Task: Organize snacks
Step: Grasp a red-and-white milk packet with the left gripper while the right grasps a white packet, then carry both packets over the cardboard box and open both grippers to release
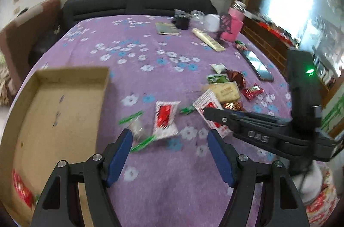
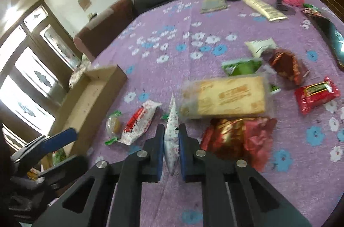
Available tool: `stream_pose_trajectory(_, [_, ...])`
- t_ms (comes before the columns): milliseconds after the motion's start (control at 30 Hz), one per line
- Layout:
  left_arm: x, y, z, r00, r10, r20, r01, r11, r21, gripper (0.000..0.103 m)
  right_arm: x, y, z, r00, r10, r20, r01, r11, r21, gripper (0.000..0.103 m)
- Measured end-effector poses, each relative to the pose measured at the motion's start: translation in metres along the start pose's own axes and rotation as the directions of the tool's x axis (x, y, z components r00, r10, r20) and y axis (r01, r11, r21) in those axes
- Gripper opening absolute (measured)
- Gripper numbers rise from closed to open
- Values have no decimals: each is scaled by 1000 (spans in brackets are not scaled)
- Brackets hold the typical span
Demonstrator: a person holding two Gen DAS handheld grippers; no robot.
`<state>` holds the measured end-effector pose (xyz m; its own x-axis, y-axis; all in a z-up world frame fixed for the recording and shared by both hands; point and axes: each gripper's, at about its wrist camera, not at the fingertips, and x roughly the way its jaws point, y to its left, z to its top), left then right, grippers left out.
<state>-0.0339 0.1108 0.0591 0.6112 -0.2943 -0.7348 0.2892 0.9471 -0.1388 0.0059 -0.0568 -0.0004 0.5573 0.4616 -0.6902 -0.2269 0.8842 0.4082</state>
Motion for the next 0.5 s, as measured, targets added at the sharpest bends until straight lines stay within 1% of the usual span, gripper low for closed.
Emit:
stream_pose_trajectory(67, [12,-9,9,1000,5,-10,-4,999,46,74,-9,-5,2,1000,13,24,-14,1000,21,12])
stream_pose_trajectory(133, [27,-15,17,999,18,-29,-15,996,84,70,-15,-12,4,999,20,38,-22,999,39,12])
stream_pose_trajectory(200, [46,-16,25,998,22,-66,-16,995,99,69,-18,-17,6,999,25,45,-28,998,59,12])
stream_pose_trajectory(267, [65,-15,28,993,28,-111,-17,995,98,64,-20,-21,7,998,32,47,-36,997,71,12])
stream_pose_trajectory(333, [84,-13,29,985,36,-169,-20,995,96,48,-20,-22,8,998,36,49,-39,997,71,12])
stream_pose_trajectory(367, [91,-12,28,980,47,-191,-28,995,101,43,-20,-21,8,998,37,50,-41,997,69,12])
stream_pose_trajectory(400, [92,-13,27,981,62,-184,-42,993,110,35,-20,-21,8,998,39,51,-42,997,67,12])
stream_pose_trajectory(433, [91,-14,27,981,70,-180,-50,992,117,31,-20,-20,8,998,40,52,-43,997,65,12])
stream_pose_trajectory(500, [86,-10,28,983,45,-176,-31,996,85,29,-20,-20,8,998,45,52,-48,997,65,12])
